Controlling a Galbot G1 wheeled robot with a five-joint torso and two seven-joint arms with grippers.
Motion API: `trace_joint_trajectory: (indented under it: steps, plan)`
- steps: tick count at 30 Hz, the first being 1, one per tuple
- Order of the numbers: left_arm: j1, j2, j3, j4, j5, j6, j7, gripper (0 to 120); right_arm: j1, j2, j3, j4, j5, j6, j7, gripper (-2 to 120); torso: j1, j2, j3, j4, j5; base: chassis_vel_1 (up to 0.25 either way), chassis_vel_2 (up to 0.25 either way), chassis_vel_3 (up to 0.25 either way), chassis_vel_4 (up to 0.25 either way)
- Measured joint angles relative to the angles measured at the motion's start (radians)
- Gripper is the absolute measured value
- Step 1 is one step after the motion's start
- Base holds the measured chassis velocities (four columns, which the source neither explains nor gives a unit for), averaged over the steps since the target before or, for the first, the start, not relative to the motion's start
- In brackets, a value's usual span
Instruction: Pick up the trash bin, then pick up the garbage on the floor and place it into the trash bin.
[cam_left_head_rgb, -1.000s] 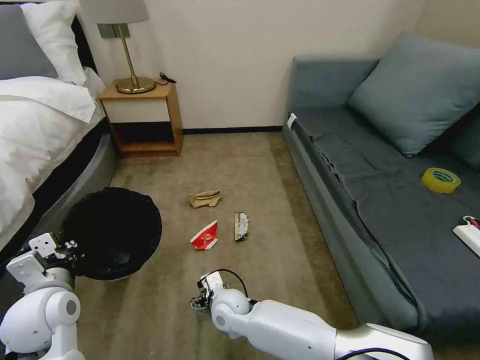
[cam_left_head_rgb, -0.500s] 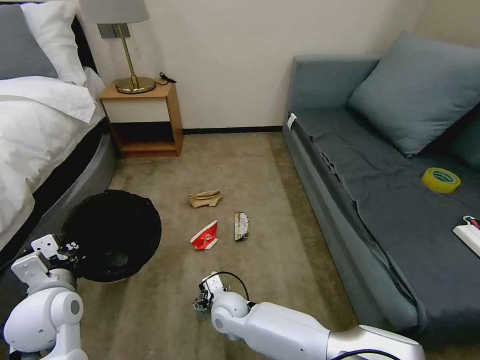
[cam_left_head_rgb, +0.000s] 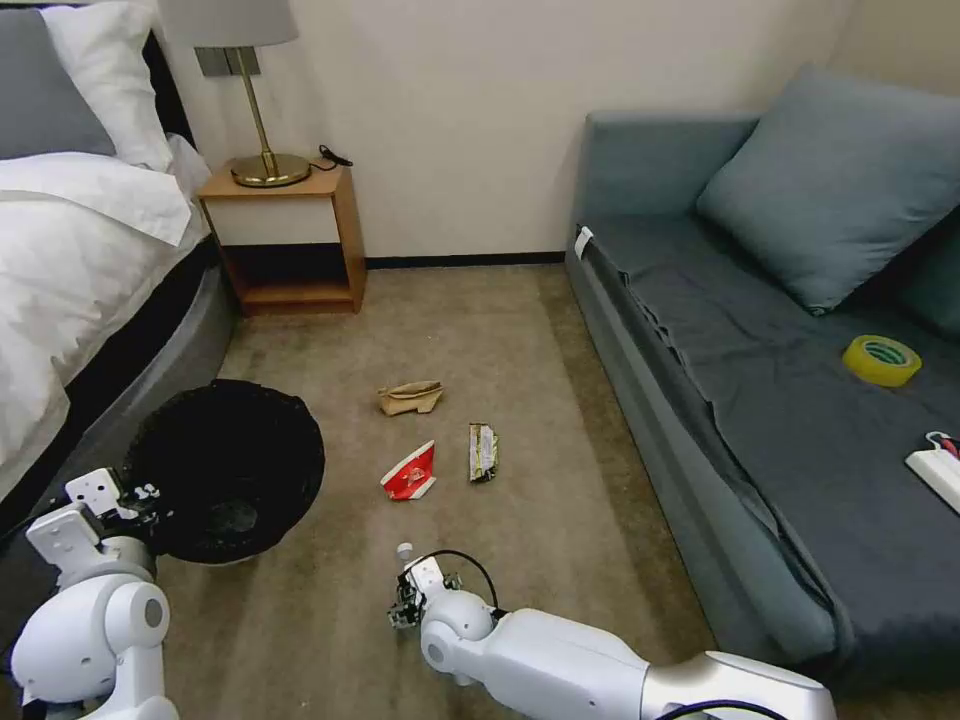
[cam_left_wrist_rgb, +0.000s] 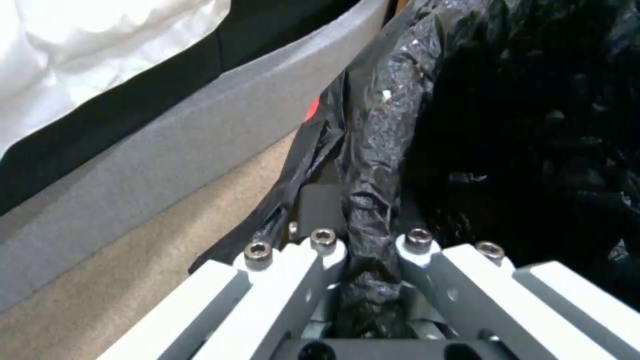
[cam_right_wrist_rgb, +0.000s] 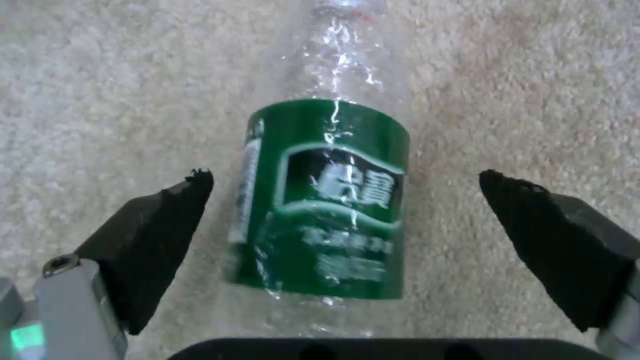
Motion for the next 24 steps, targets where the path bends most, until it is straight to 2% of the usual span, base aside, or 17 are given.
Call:
trace_joint_trajectory:
  steps: [3,5,6,9,11,15,17,18,24]
  plan:
    - [0.001,-0.001,0.001,0.001,0.002,-0.001,0.000,3,-0.001,-0.001,0.000,-0.005,-0.005,0.002,-0.003,99,0.000,0.000,0.000,0.0000,0.0001,0.000,0.000,0.000,0.000]
    - [0.002,-0.002,0.002,0.001,0.003,-0.003,0.001,3,-0.002,-0.004,0.000,-0.009,-0.009,0.004,-0.007,90,0.000,0.000,0.000,0.0000,0.0000,0.000,0.000,0.000,0.000]
    - [0.002,-0.002,0.002,0.001,0.003,-0.003,0.001,3,-0.002,-0.004,0.000,-0.009,-0.009,0.004,-0.007,90,0.000,0.000,0.000,0.0000,0.0000,0.000,0.000,0.000,0.000]
    - [0.001,-0.003,0.005,-0.001,0.003,-0.003,0.001,3,-0.006,-0.010,0.000,-0.016,-0.015,0.006,-0.013,75,0.000,0.000,0.000,0.0000,0.0000,0.000,0.000,0.000,0.000]
    - [0.001,-0.003,0.005,-0.002,0.003,-0.003,0.001,3,-0.007,-0.013,0.000,-0.016,-0.017,0.007,-0.015,71,0.000,0.000,0.000,0.0000,0.0001,0.000,0.000,0.000,0.000]
    - [0.001,-0.003,0.005,-0.003,0.003,-0.003,0.002,3,-0.011,-0.019,-0.001,-0.019,-0.031,0.012,-0.019,53,0.000,0.000,0.000,0.0000,0.0001,0.000,0.000,0.000,0.000]
    - [0.001,-0.003,0.005,-0.004,0.003,-0.003,0.002,3,-0.011,-0.019,-0.001,-0.019,-0.032,0.013,-0.020,50,0.000,0.000,0.000,0.0000,0.0001,0.000,0.000,0.000,0.000]
    - [0.003,-0.004,0.006,-0.004,0.004,-0.003,0.002,3,-0.011,-0.023,-0.001,-0.017,-0.033,0.015,-0.024,43,0.000,0.000,0.000,0.0000,0.0001,0.000,0.000,0.000,0.000]
    - [0.003,-0.007,0.007,-0.004,0.007,-0.003,0.003,3,-0.012,-0.039,0.000,0.005,-0.035,0.020,-0.027,25,0.000,0.000,0.000,0.0000,0.0001,0.000,0.000,0.000,0.000]
